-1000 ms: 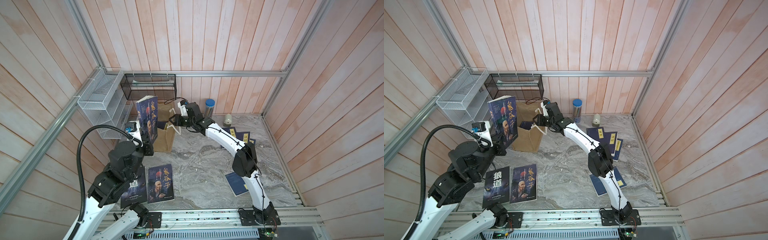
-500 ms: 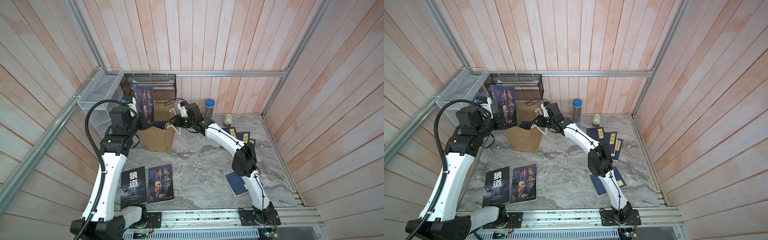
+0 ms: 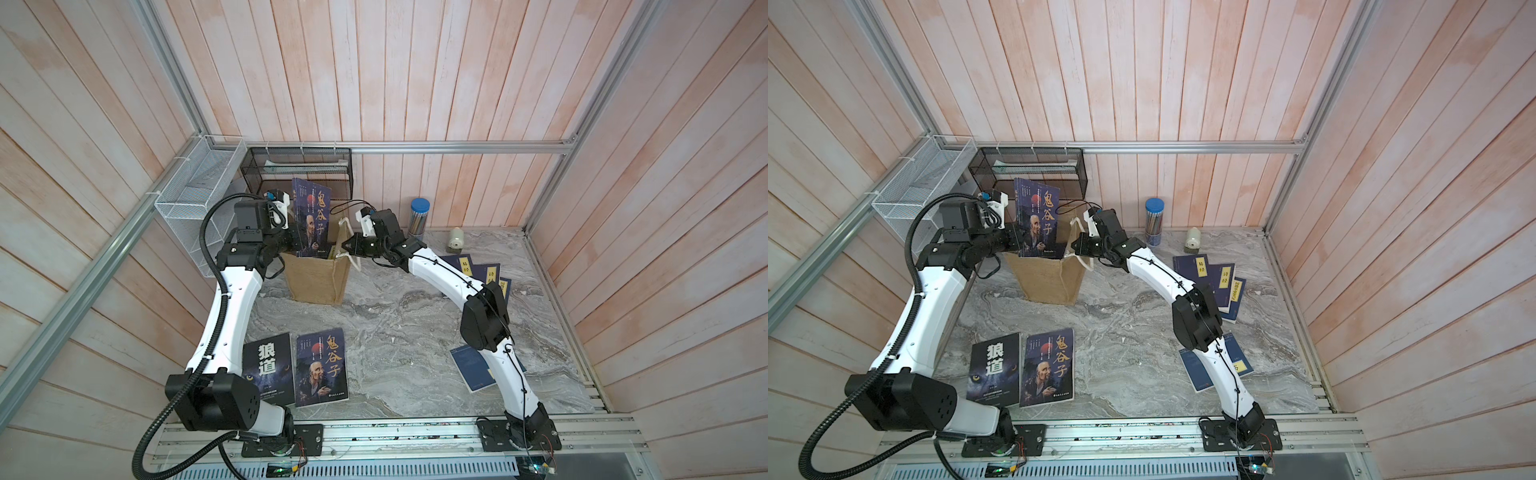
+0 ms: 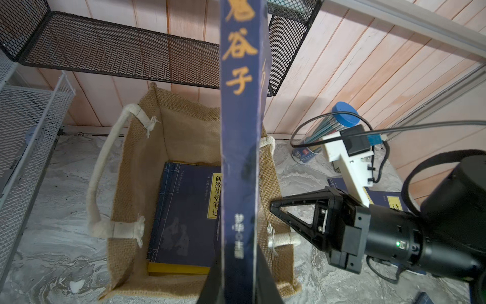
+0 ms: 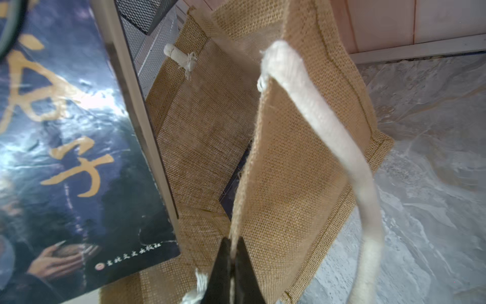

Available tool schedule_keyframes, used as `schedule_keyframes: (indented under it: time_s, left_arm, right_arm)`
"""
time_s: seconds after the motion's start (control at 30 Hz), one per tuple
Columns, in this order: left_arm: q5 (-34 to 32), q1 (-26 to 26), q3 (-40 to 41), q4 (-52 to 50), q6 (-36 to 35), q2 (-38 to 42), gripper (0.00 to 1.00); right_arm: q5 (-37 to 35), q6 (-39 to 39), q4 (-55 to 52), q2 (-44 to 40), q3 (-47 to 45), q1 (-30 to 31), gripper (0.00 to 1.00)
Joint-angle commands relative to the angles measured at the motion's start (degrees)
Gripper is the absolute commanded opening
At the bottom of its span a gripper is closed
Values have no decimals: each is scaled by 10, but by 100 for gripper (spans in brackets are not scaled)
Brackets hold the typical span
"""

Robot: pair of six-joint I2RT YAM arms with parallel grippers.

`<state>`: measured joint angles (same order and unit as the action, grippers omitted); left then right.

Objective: Put the books into the canvas bag
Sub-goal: Place the book in the canvas bag.

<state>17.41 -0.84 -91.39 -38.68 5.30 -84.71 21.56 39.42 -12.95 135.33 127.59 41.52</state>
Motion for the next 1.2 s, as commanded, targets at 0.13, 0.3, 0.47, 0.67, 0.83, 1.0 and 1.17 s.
schedule_keyframes:
  time_s: [0.13, 0.3, 0.47, 0.67, 0.83, 1.0, 1.17]
  left_arm:
    - [-37, 2, -65, -84, -60, -42, 0]
    - [-85, 20, -87, -130, -77, -61, 0]
    - [-109, 48, -113, -160, -97, -93, 0]
    - [-81, 57, -159, -186, -96, -153, 0]
    - [-20, 55, -214, -218, -111, -209, 0]
    - [40, 29, -242, -236, -110, -253, 0]
    - [69, 3, -246, -233, -115, -286, 0]
  right_arm:
    - [-13, -25, 13, -33, -11, -6, 0]
    - [-11, -19, 45, -65, -61, -7, 0]
    - [0, -10, 49, -68, -64, -10, 0]
    - [7, -9, 45, -69, -61, -14, 0]
    - [16, -13, 37, -65, -55, -19, 0]
    - [21, -24, 14, -52, -29, -20, 0]
    - [30, -21, 13, -40, -18, -20, 0]
